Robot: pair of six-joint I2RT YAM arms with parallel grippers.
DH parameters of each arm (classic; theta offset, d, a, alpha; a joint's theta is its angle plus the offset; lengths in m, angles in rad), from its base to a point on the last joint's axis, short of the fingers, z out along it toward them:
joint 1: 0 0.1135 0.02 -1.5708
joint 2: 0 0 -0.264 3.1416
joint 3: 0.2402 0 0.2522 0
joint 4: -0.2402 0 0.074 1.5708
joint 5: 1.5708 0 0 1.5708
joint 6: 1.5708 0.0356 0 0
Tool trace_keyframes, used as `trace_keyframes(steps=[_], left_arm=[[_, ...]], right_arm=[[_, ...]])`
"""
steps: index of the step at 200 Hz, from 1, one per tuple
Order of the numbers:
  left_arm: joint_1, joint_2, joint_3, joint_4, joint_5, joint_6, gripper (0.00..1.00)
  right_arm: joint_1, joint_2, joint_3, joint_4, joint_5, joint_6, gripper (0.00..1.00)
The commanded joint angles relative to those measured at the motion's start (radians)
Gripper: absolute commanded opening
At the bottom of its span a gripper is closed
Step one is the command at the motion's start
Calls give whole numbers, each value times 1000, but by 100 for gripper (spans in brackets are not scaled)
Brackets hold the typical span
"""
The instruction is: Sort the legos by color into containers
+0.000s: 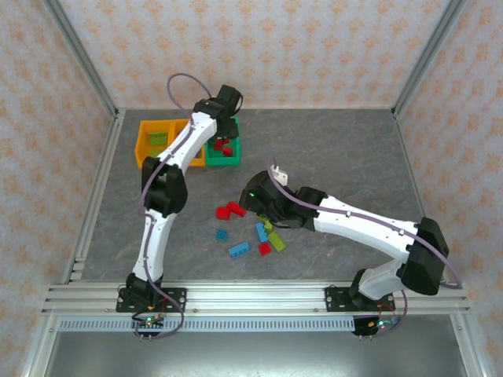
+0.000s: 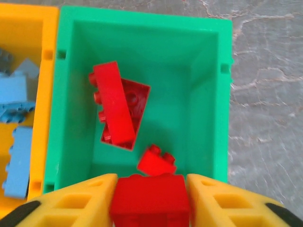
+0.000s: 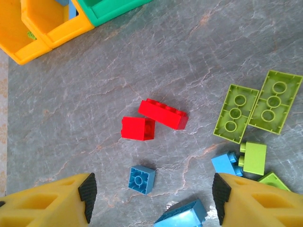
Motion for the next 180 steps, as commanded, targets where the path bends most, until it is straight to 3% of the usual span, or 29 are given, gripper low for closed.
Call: trace_keyframes(steps=[1,51,84,105,143,180], left_arm=[[13,-34,112,-102,-43,15,49],[20,-261,-94,-93,46,34,51],[2,-583,-441,-10,127,74,51],[-17,-767,-651,30,175,104,50],[-161,-978,-942,26,178,124,50],[-247,-1029,-1158,45,168,65,51]], right_arm=[[4,-51,5,-43,87,41,68],[-14,-34,-17,-222,230,160,72],[-141,23,-41,-238,104,148,72],[-166,64,-32,-215,81,105,72],[-184,108,-22,-191,38,104,72],[-187,107,-22,-188,31,107,72]])
